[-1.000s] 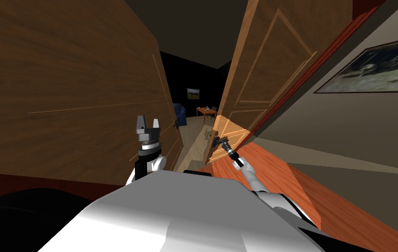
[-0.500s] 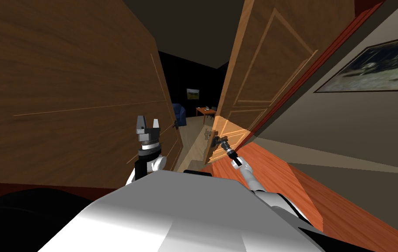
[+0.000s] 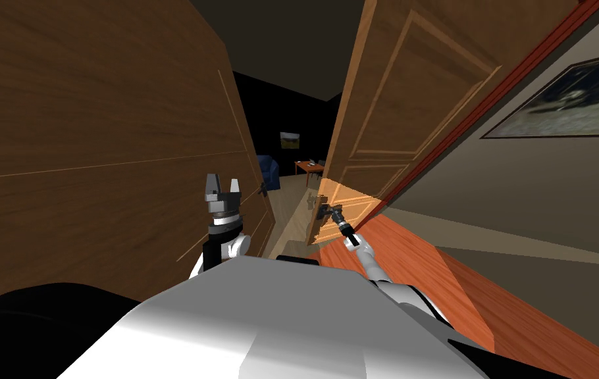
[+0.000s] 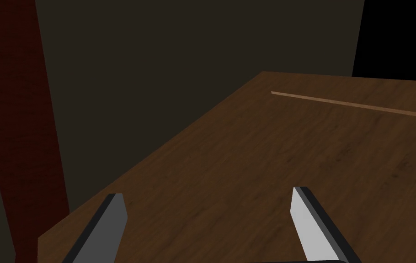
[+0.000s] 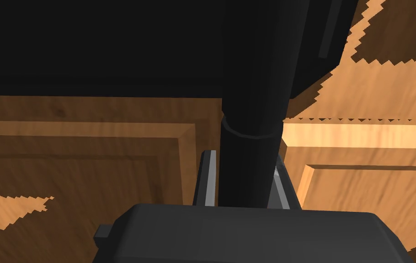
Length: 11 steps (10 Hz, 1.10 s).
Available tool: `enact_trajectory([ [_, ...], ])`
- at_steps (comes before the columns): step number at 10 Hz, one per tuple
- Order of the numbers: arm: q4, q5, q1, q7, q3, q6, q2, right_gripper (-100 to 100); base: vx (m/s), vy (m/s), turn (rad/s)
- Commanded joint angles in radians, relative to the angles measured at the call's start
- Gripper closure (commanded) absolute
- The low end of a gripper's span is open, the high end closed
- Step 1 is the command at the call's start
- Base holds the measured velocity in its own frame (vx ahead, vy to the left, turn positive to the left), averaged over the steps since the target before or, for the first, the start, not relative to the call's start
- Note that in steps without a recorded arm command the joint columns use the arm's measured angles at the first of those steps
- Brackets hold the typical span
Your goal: Push the door open
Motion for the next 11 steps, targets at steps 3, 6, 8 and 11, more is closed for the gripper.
enact_trajectory([
  [3, 0.003, -0.034, -0.038, 0.078, -0.041, 0.051, 0.041, 100, 0.080, 0.039, -0.018],
  [6, 0.018, -0.063, -0.067, 0.151, -0.068, 0.097, 0.088, 100, 0.094, 0.031, -0.022],
  [8, 0.029, -0.082, -0.086, 0.199, -0.087, 0.127, 0.119, 100, 0.112, 0.046, -0.036],
  [11, 0.044, -0.110, -0.115, 0.269, -0.113, 0.171, 0.165, 100, 0.101, 0.039, -0.025],
])
